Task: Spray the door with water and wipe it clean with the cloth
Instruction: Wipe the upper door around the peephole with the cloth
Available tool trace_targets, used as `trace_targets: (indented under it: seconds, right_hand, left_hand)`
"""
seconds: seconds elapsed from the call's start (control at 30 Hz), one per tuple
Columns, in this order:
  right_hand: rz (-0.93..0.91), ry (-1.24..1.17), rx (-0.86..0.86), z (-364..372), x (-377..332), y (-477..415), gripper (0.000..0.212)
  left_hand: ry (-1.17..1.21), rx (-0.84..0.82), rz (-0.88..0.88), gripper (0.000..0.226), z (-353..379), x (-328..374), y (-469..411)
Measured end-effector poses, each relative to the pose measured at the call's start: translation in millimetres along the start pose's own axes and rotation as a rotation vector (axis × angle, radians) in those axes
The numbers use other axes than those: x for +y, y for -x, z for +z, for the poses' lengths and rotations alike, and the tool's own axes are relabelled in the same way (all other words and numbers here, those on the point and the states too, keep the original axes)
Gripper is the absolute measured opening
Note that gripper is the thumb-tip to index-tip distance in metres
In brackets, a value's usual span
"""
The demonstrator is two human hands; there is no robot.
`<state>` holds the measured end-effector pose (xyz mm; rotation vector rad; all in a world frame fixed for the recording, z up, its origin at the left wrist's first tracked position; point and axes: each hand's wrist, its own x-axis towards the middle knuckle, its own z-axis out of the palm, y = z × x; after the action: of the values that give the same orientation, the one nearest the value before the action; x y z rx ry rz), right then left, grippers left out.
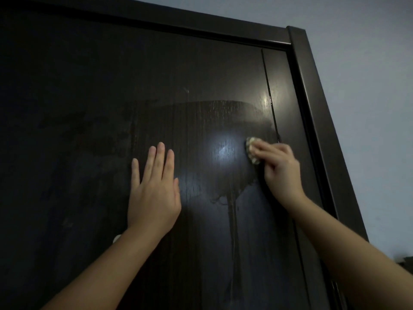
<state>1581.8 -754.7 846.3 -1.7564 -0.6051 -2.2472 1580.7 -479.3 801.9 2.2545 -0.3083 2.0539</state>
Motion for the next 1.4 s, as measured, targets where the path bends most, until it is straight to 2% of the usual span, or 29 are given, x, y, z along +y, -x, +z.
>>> trace_targets:
  seconds: [0.07, 0.1, 0.13, 0.23, 0.33, 0.4, 0.5, 0.53, 0.6, 0.7, 0.77, 0.87, 0.9, 1.03, 1.1, 1.17, 1.23, 1.27, 1.4]
  right_hand:
    - [0.275, 0.013, 0.036, 8, 1, -33, 0.041]
    - [0.352, -0.008, 0.032, 15, -7, -45, 0.042]
    - [0.343, -0.041, 0.020, 23, -24, -52, 0.041]
    - [0.027, -0.166, -0.134, 43, -75, -25, 0.040]
    - [-0.280, -0.218, -0.239, 28, -75, 21, 0.037]
    - [-0.237, -0.192, -0.169, 19, -53, 16, 0.038]
    - [0.076, -0.159, -0.057, 29, -56, -6, 0.038]
    - [0.099, -0.172, -0.060, 34, -73, -4, 0.038]
    - [-0.043, -0.219, -0.171, 38, -101, 26, 0.038]
    - [-0.304, -0.284, -0.324, 16, -97, 76, 0.037]
    - [-0.275, -0.258, -0.304, 9, -77, 69, 0.039]
    - [-0.036, -0.209, -0.176, 19, -83, 46, 0.039]
    - [-0.023, -0.203, -0.175, 22, -95, 50, 0.040]
    - [-0.290, -0.225, -0.334, -2, -85, 110, 0.039]
    - [-0.213, -0.173, -0.251, -16, -51, 102, 0.044]
    - [0.013, -0.089, -0.082, -15, -27, 75, 0.045]
    - [0.230, -0.068, 0.004, -4, -31, 56, 0.044]
    - [0.234, -0.064, -0.001, 2, -39, 57, 0.046]
    - [-0.192, -0.105, -0.204, -8, -42, 103, 0.042]
  left_hand:
    - [-0.002, 0.001, -0.001, 0.061, 0, 0, 1]
    - [-0.002, -0.001, 0.000, 0.060, 1, 0, 1]
    - [0.003, -0.002, 0.002, 0.060, 1, -1, 1]
    - [0.017, -0.002, 0.006, 0.060, 2, -3, 1]
    - [0.038, 0.004, 0.013, 0.060, 2, -3, 1]
    - [0.048, 0.005, 0.010, 0.060, 1, -3, 1]
    - [0.169, 0.012, 0.014, 0.060, -3, -1, 2]
    - [0.237, 0.015, 0.010, 0.058, -6, -1, 2]
    - [0.322, 0.007, -0.003, 0.057, -11, -5, 7]
    - [0.207, -0.008, 0.024, 0.058, -14, -13, 28]
    - [0.121, -0.041, 0.061, 0.059, -9, -13, 43]
    - [0.052, -0.033, 0.064, 0.058, -1, -4, 51]
    - [0.048, -0.022, 0.054, 0.058, 0, -3, 51]
    - [0.046, -0.017, 0.058, 0.057, 1, -3, 52]
    - [0.052, -0.020, 0.049, 0.057, 0, -3, 52]
    - [0.056, -0.028, 0.044, 0.057, 0, -1, 52]
    - [0.056, -0.029, 0.043, 0.058, 0, -1, 52]
    - [0.055, -0.028, 0.043, 0.058, 0, -1, 52]
    - [0.047, -0.028, 0.049, 0.058, 0, -2, 52]
